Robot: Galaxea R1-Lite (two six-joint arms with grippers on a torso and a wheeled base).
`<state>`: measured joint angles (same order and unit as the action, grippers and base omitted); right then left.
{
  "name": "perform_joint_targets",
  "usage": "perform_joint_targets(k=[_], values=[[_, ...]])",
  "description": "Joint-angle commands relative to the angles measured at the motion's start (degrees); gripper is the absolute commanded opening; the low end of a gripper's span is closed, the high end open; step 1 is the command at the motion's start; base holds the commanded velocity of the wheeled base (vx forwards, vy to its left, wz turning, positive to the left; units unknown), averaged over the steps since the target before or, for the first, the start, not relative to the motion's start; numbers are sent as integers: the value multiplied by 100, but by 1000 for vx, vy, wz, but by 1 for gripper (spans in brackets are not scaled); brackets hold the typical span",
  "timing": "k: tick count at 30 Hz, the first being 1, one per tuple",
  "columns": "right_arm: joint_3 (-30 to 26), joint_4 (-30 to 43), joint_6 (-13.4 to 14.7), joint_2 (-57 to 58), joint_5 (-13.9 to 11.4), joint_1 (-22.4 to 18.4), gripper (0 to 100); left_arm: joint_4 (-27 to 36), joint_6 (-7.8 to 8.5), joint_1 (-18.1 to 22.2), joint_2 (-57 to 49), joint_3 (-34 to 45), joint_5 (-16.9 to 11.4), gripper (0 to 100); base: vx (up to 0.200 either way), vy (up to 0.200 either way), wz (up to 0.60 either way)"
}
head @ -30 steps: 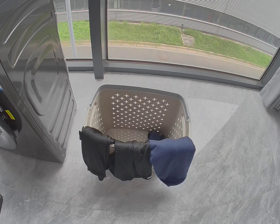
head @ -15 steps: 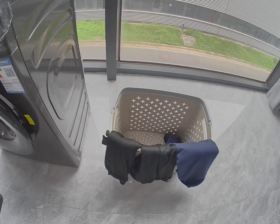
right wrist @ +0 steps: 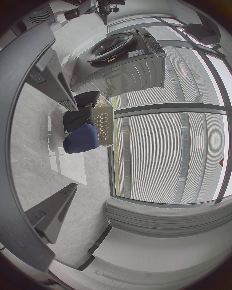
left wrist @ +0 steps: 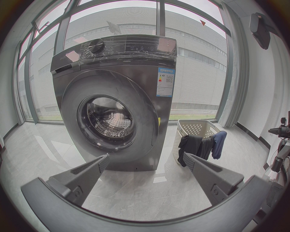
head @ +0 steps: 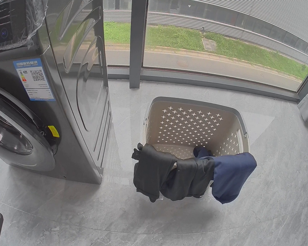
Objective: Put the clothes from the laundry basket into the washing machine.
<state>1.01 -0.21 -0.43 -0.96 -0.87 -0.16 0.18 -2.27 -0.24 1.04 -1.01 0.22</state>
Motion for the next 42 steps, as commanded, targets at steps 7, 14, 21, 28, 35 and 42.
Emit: perform_joint_targets(k=[7,14,21,28,35,42], values=[[-101,-6,-1,96,7,-2,100,-1,-2,-2,-42,84,4,100,-29,29,0],[-101,-6,-10,96,16,-2,100,-1,-2,-2,-42,84,-4,100,0,200,0],[-101,-6,-19,96,16,-2,100,-1,-2,-2,-42,84,4,100,0,200,0],[-101,-6,-19,96,16,-2,100,-1,-2,-2,-42,84,4,100,0,0,343],[-101,-6,-10,96,16,-2,100,-1,-2,-2,-42,84,4,100,0,143,171],[-101,-6,-10,96,16,-2,100,-1,-2,-2,-42,84,4,100,0,200,0]])
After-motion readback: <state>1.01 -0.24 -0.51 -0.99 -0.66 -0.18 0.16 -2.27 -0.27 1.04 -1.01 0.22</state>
